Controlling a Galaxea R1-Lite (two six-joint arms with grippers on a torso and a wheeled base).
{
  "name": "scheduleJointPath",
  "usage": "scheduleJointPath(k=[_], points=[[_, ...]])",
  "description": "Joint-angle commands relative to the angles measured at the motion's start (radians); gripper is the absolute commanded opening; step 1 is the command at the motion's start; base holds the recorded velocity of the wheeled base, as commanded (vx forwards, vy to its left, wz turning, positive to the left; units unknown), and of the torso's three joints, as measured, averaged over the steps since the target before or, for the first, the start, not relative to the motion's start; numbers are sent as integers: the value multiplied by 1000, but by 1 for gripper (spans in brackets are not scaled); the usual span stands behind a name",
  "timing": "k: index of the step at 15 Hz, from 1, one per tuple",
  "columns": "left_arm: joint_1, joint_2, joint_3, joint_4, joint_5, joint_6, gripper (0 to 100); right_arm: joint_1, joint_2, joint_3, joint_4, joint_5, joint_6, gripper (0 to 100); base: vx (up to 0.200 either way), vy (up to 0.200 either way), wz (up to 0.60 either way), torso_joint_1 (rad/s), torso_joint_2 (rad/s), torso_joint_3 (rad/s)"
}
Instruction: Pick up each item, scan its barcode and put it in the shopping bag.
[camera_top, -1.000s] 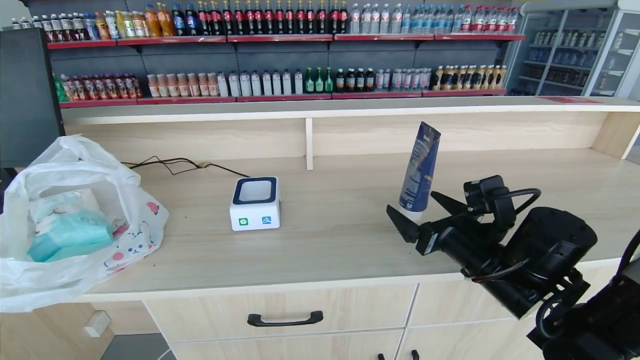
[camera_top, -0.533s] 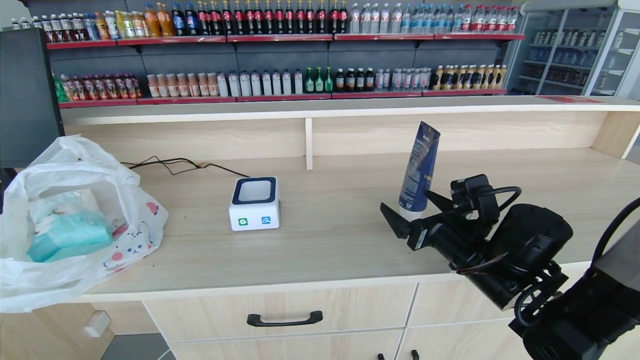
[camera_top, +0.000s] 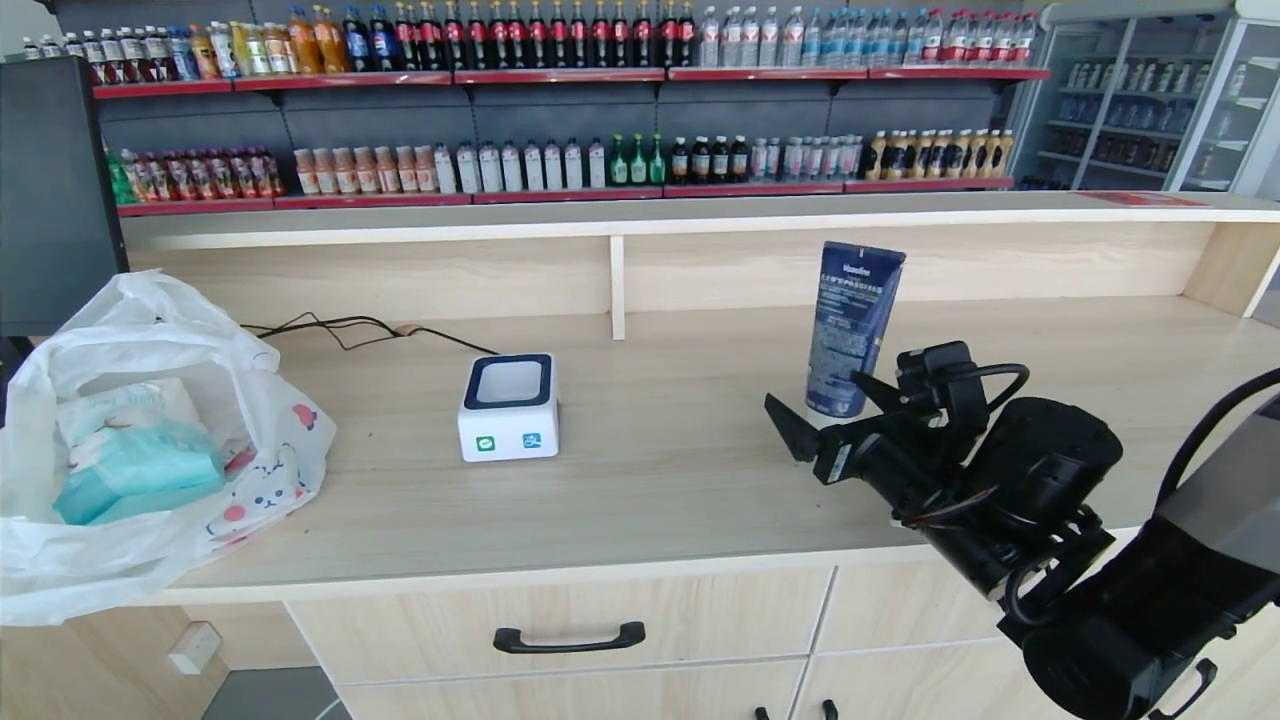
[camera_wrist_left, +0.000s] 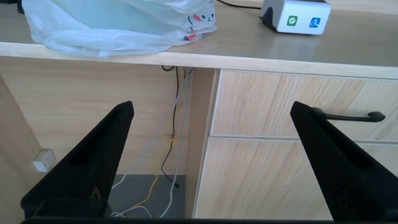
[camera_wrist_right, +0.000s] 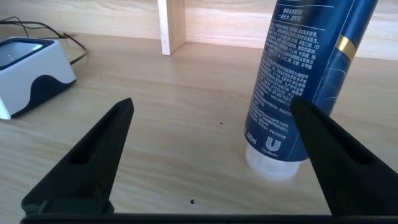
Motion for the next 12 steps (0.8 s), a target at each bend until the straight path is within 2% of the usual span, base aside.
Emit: scheduleJointPath(k=[1, 12], points=[[0, 1, 0, 0, 0, 0, 100, -11, 12, -11, -1, 0, 1, 100, 0, 0, 0, 0, 0, 0], [0, 1, 0, 0, 0, 0, 100, -5, -17, 21, -1, 0, 4, 100, 0, 0, 0, 0, 0, 0]])
